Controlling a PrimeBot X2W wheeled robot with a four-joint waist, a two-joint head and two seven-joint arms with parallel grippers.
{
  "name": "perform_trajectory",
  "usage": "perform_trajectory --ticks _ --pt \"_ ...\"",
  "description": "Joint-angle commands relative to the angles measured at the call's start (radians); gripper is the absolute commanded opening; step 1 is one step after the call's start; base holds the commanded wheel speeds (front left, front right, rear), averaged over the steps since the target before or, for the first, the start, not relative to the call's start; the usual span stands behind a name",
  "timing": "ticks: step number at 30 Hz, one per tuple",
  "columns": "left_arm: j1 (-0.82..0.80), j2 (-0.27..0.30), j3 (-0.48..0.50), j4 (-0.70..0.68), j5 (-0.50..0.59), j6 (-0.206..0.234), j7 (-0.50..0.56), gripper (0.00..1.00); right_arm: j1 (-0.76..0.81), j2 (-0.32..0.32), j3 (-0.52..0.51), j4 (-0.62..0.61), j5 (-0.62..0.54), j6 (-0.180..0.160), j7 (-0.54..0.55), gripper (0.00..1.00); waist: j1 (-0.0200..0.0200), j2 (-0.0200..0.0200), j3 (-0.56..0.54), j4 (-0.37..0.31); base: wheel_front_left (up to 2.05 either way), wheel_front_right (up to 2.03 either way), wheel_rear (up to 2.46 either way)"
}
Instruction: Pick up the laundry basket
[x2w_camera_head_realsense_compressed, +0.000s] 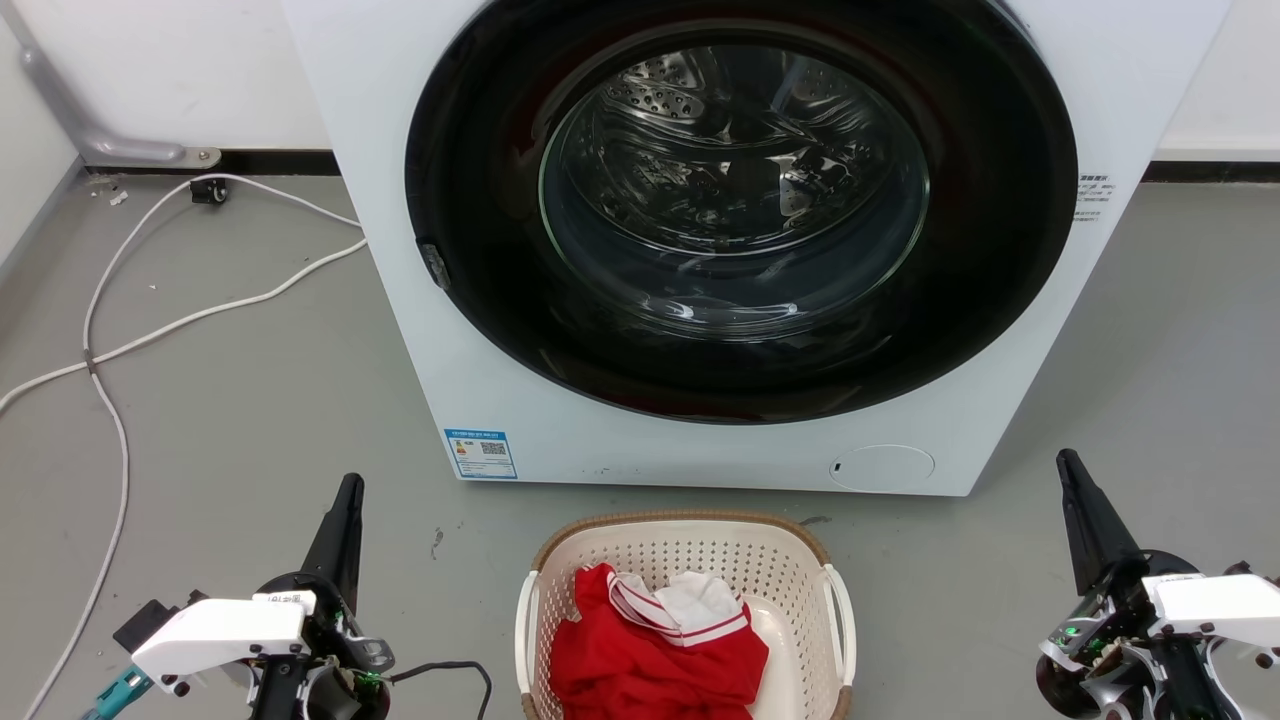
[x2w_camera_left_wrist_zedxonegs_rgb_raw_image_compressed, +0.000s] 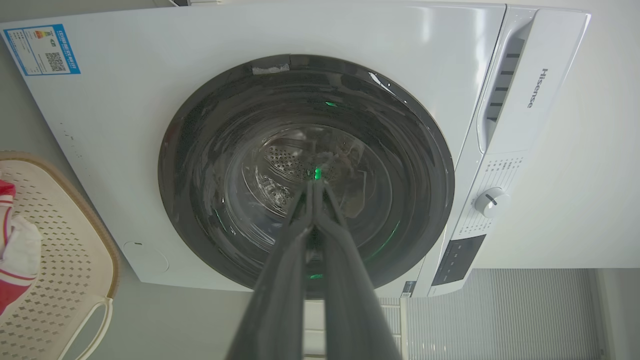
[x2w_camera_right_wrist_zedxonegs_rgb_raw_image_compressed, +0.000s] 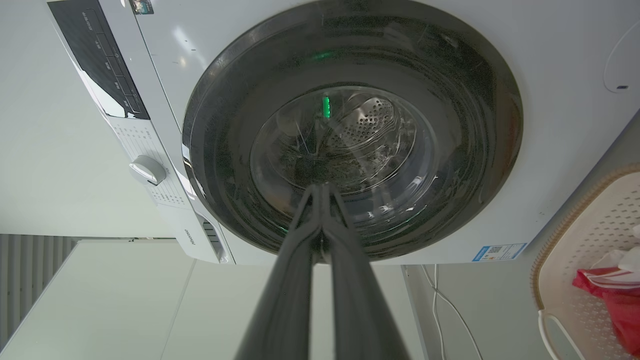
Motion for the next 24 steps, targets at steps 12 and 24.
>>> perform_trajectory --ticks 12,24 --pt "-0.005 -0.002 0.002 -0.004 -0.002 -0.003 0.003 0.00 -0.010 0.001 -0.001 -0.003 0.002 0.000 0.003 0.00 0.0000 0.0000 0.000 0.000 0.00 0.00 0.00" --pt "-0.005 -0.002 0.002 -0.004 -0.002 -0.003 0.002 0.00 -0.010 0.001 -0.001 -0.003 0.002 0.000 0.003 0.00 0.0000 0.0000 0.000 0.000 0.00 0.00 0.00"
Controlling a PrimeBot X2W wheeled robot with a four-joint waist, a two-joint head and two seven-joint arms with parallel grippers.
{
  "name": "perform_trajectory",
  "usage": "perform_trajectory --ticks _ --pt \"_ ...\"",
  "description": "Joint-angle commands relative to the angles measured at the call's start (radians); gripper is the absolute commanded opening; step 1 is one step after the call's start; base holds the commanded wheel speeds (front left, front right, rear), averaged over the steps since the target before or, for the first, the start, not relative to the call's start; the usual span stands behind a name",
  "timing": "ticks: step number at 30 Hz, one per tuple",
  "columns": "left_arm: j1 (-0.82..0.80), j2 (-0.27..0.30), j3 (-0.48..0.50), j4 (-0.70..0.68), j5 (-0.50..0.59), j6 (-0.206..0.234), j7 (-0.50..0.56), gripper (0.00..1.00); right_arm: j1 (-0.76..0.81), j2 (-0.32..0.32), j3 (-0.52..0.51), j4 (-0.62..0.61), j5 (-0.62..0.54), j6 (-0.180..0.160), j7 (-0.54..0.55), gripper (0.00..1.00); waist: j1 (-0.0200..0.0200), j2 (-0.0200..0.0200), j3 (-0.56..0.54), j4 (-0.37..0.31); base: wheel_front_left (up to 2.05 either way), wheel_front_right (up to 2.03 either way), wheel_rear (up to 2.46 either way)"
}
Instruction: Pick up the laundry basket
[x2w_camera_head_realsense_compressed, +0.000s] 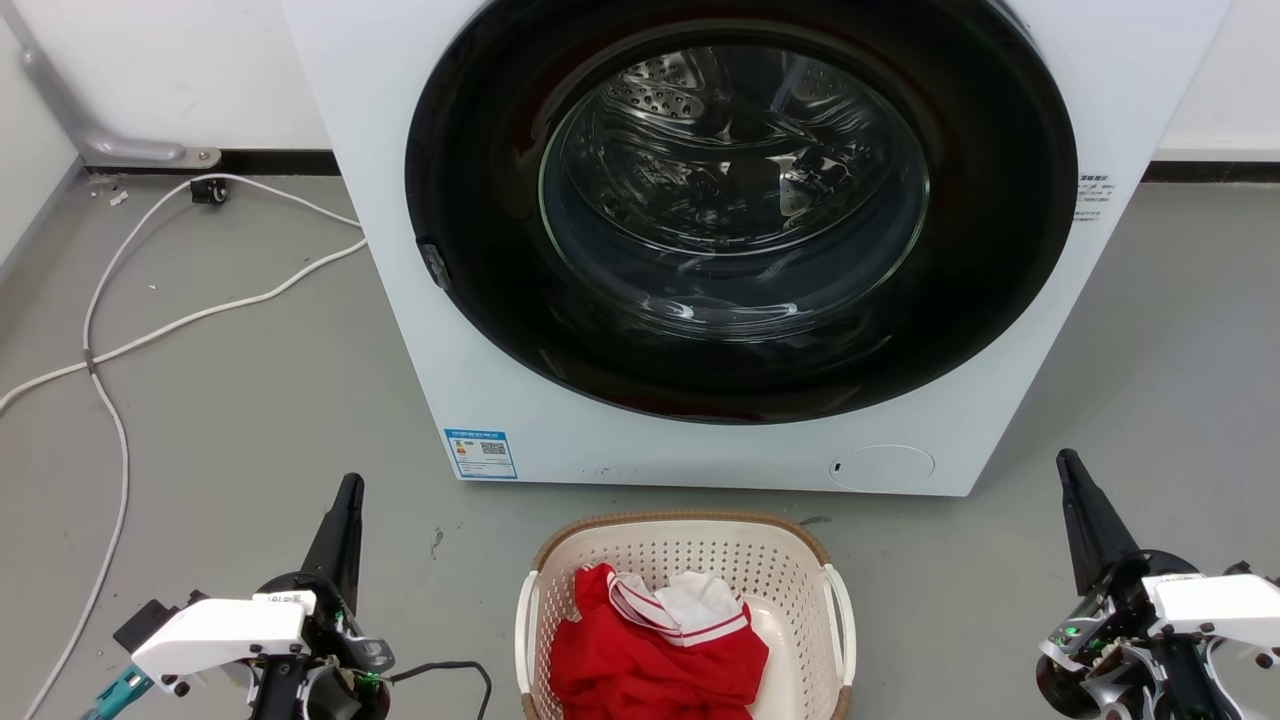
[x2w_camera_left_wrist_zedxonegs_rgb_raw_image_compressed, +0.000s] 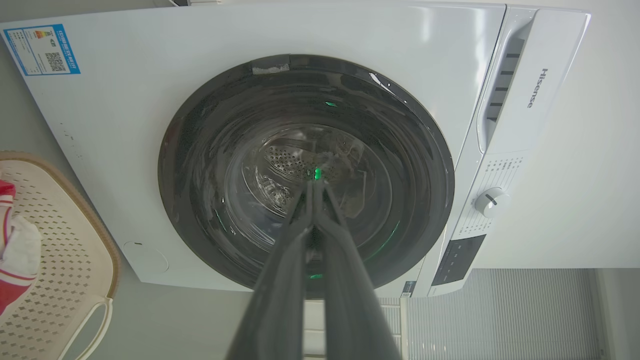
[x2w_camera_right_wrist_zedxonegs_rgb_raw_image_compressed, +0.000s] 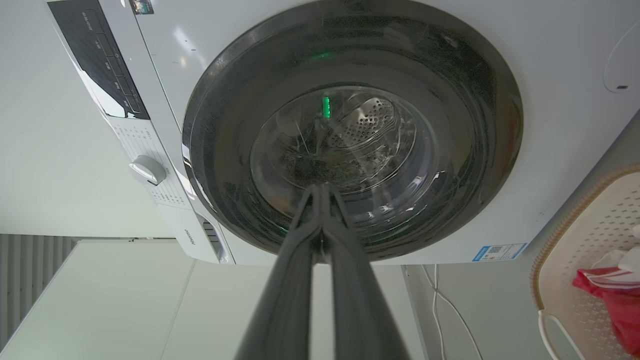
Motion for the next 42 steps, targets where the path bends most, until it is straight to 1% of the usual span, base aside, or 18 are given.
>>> perform_trajectory --ticks 1,7,8,11,15,18,20,21,22,23,26,27,33,42 --pt "-0.005 -0.002 0.003 -0.004 -0.002 -0.003 0.002 0.00 -0.010 0.001 -0.001 -0.003 0.002 0.000 0.003 0.00 0.0000 0.0000 0.000 0.000 0.00 0.00 0.00" --pt "-0.005 -0.002 0.003 -0.004 -0.002 -0.003 0.002 0.00 -0.010 0.001 -0.001 -0.003 0.002 0.000 0.003 0.00 0.0000 0.0000 0.000 0.000 0.00 0.00 0.00" --pt "0.000 0.000 0.000 0.000 0.000 0.000 0.000 1.00 0.000 0.000 0.000 0.000 0.000 0.000 0.000 1.00 0.0000 0.0000 0.000 0.000 0.00 0.00 0.00" --pt "0.013 -0.001 -0.005 0.015 0.001 0.000 -0.005 1.00 0.014 0.001 0.003 0.017 -0.002 0.000 -0.005 1.00 0.0000 0.0000 0.000 0.000 0.00 0.00 0.00" --pt "0.017 -0.001 -0.011 -0.001 0.012 0.000 -0.026 1.00 0.020 0.001 0.007 0.009 -0.006 0.000 -0.026 1.00 0.0000 0.0000 0.001 0.000 0.00 0.00 0.00" --pt "0.020 -0.001 -0.009 -0.007 0.039 0.000 -0.041 1.00 0.023 0.001 0.011 0.009 -0.011 0.000 -0.041 1.00 0.0000 0.0000 0.001 -0.001 0.00 0.00 0.00" --pt "0.020 -0.001 -0.003 -0.012 0.069 0.000 -0.051 1.00 0.023 0.001 0.013 0.003 -0.038 0.000 -0.051 1.00 0.0000 0.0000 0.001 -0.001 0.00 0.00 0.00" --pt "0.019 -0.001 0.005 -0.025 0.125 0.005 -0.065 1.00 0.026 0.001 0.017 -0.022 -0.113 0.000 -0.065 1.00 0.0000 0.0000 0.002 -0.001 0.00 0.00 0.00" --pt "0.019 -0.001 0.005 -0.031 0.145 0.008 -0.070 1.00 0.027 0.001 0.019 -0.033 -0.140 0.000 -0.070 1.00 0.0000 0.0000 0.003 -0.001 0.00 0.00 0.00" --pt "0.020 -0.001 0.001 -0.051 0.207 0.021 -0.084 1.00 0.033 0.001 0.024 -0.062 -0.200 0.000 -0.084 1.00 0.0000 0.0000 0.004 -0.002 0.00 0.00 0.00" --pt "0.024 -0.001 -0.010 -0.070 0.270 0.036 -0.097 1.00 0.040 0.001 0.025 -0.084 -0.263 0.000 -0.097 1.00 0.0000 0.0000 0.005 -0.002 0.00 0.00 0.00" --pt "0.024 -0.001 -0.010 -0.070 0.270 0.036 -0.097 1.00 0.040 0.001 0.025 -0.084 -0.263 0.000 -0.097 1.00 0.0000 0.0000 0.005 -0.002 0.00 0.00 0.00" --pt "0.034 -0.001 -0.038 -0.102 0.405 0.070 -0.122 1.00 0.049 0.001 0.028 -0.110 -0.428 0.000 -0.122 1.00 0.0000 0.0000 0.008 -0.002 0.00 0.00 0.00" --pt "0.045 -0.001 -0.078 -0.129 0.591 0.116 -0.157 1.00 0.062 0.000 0.061 -0.144 -0.663 0.000 -0.156 1.00 0.0000 0.0000 0.010 -0.002 0.00 0.00 0.00"
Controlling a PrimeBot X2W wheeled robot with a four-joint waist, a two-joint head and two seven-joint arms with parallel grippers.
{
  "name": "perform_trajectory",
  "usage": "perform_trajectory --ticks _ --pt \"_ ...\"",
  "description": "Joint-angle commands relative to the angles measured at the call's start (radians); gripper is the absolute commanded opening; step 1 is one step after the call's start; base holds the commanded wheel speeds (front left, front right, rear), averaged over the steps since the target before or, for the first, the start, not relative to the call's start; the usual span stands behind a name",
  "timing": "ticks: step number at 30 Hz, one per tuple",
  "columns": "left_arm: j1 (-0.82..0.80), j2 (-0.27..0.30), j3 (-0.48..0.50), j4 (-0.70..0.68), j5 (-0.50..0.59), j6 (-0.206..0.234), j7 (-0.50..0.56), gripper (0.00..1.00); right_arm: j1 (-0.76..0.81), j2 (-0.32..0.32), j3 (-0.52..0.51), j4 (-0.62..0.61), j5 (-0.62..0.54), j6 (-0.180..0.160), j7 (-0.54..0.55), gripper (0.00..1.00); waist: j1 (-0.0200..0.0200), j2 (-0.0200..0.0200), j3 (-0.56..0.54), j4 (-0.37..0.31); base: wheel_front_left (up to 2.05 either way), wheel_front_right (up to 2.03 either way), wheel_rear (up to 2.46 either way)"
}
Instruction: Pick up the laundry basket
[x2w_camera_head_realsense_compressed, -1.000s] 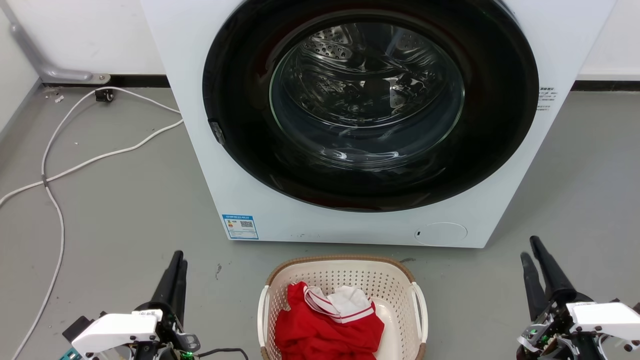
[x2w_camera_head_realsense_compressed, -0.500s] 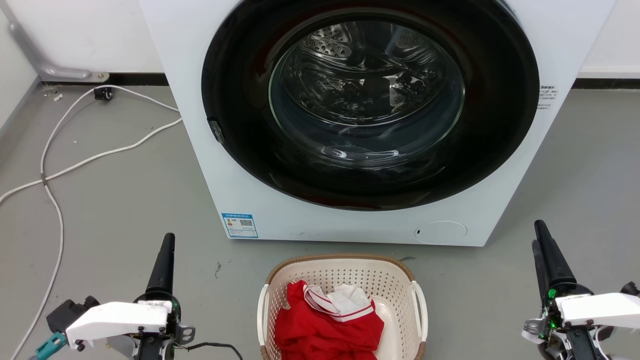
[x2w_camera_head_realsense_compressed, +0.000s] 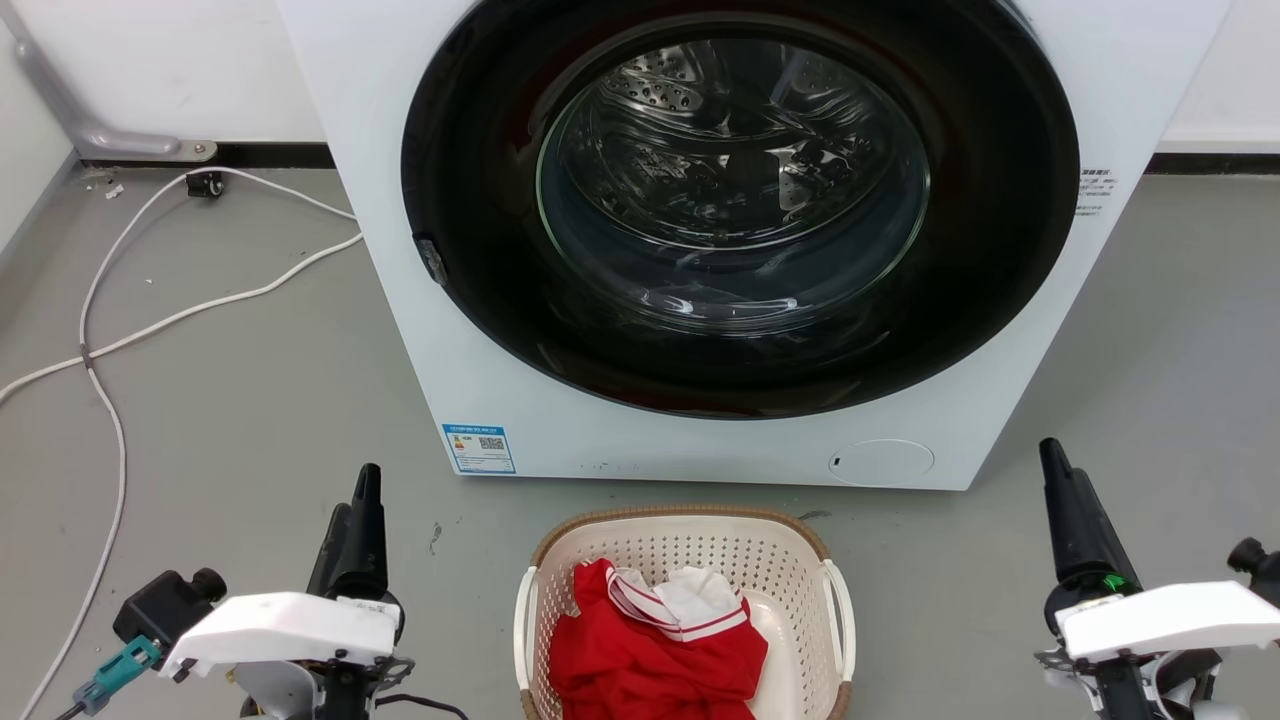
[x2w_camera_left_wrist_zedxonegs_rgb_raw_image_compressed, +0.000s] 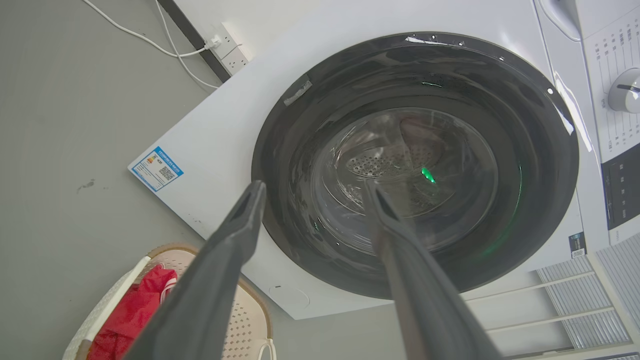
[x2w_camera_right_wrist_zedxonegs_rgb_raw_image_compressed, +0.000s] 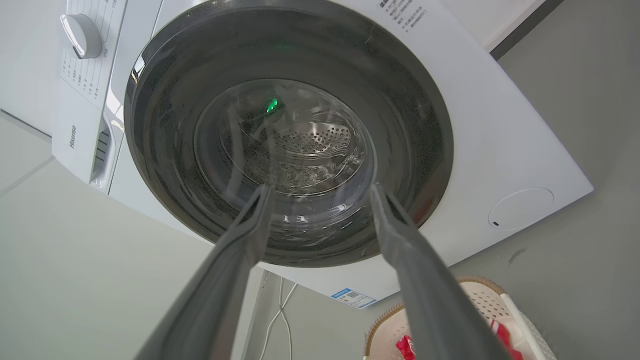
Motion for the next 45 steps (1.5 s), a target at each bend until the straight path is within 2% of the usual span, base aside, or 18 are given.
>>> perform_trajectory --ticks 1,10,18,45 --pt "-0.006 0.002 -0.006 -0.024 0.039 0.008 -0.012 1.00 -0.004 -0.003 0.009 -0.029 -0.055 0.000 -0.010 1.00 -0.0001 0.0000 0.000 0.000 0.00 0.00 0.00" --pt "0.004 0.002 -0.024 -0.046 0.175 0.037 -0.043 1.00 0.012 -0.004 0.040 -0.071 -0.254 0.000 -0.041 1.00 -0.0001 0.0000 0.002 0.000 0.00 0.00 0.00" --pt "0.016 0.003 -0.036 -0.061 0.284 0.045 -0.069 1.00 0.029 -0.004 0.058 -0.089 -0.398 0.000 -0.067 1.00 -0.0001 0.0000 0.001 0.000 0.00 0.00 0.00" --pt "0.051 0.003 -0.062 -0.092 0.586 0.071 -0.142 1.00 0.073 -0.004 0.081 -0.142 -0.728 0.000 -0.141 1.00 -0.0001 0.0000 0.005 -0.003 0.00 0.00 0.00"
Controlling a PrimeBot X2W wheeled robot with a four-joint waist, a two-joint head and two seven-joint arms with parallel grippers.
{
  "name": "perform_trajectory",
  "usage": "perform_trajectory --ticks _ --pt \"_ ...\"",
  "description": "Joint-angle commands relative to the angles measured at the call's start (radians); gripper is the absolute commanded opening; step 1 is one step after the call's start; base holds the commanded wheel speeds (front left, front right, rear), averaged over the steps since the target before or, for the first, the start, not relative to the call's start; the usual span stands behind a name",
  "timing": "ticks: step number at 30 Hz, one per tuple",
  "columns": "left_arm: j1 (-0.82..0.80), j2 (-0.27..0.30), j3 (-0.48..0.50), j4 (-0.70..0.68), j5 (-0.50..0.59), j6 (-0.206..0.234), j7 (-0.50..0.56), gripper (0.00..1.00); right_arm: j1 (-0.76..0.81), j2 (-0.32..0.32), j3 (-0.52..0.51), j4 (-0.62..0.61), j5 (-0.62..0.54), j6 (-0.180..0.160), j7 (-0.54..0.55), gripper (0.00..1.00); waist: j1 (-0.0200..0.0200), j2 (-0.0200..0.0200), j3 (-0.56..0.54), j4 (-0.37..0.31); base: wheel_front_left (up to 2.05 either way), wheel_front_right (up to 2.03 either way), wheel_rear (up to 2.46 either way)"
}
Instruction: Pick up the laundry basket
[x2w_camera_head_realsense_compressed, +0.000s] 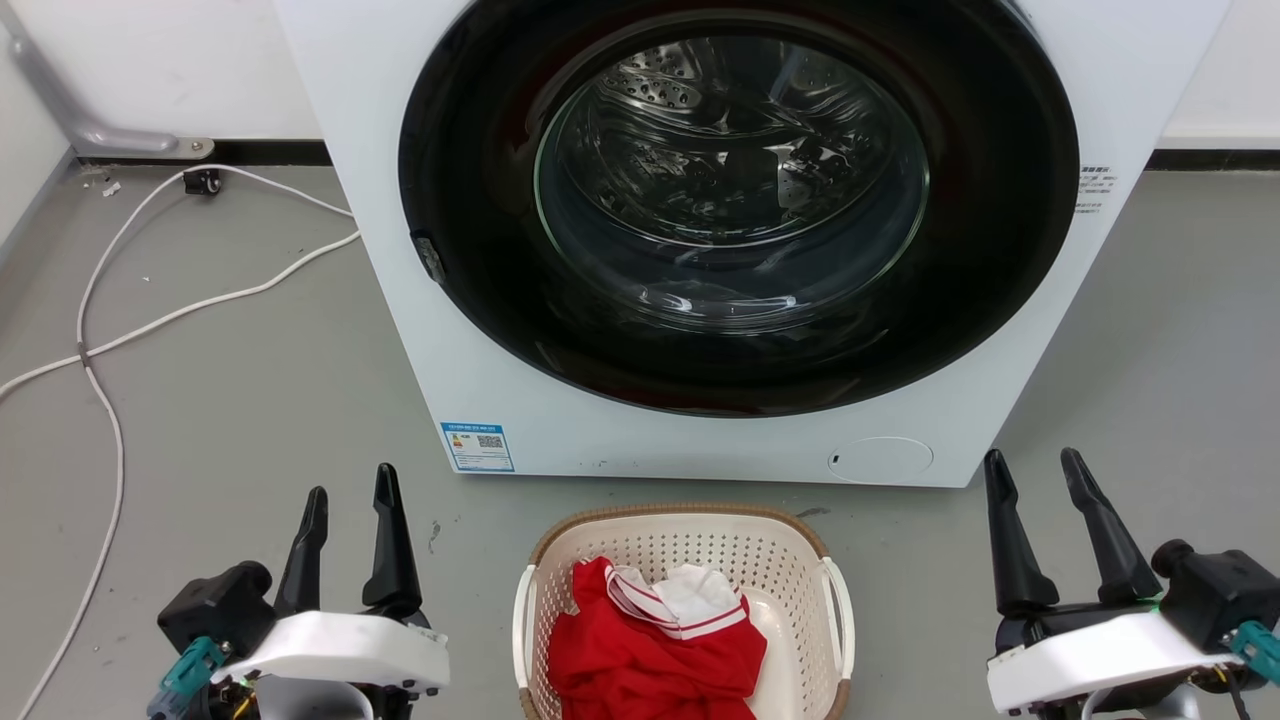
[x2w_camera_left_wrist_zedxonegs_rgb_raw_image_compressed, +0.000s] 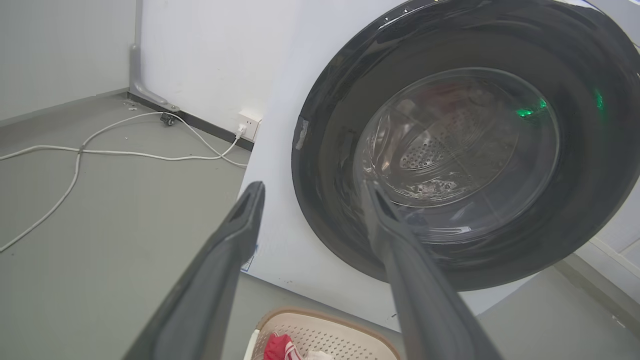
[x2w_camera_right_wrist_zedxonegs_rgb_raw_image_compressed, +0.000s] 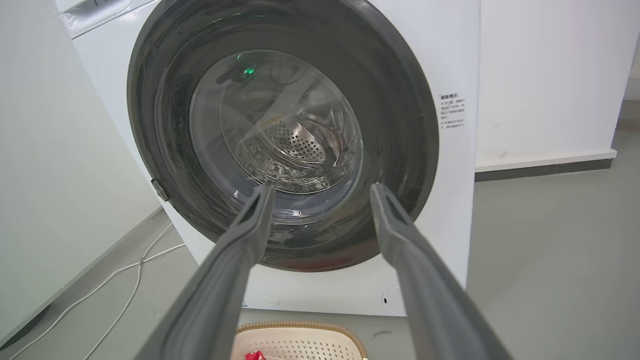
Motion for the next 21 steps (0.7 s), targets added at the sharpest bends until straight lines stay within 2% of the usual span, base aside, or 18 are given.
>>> perform_trajectory --ticks 1,21 --pt "0.004 0.002 -0.002 -0.014 0.031 0.007 -0.010 1.00 0.008 -0.004 0.006 -0.018 -0.033 0.000 -0.011 1.00 0.0000 0.0000 0.001 -0.001 0.00 0.00 0.00" --pt "0.024 0.002 -0.019 -0.005 0.200 0.032 -0.055 1.00 0.034 -0.004 0.008 -0.039 -0.203 0.000 -0.057 1.00 0.0000 0.0000 0.004 -0.002 0.00 0.00 0.00"
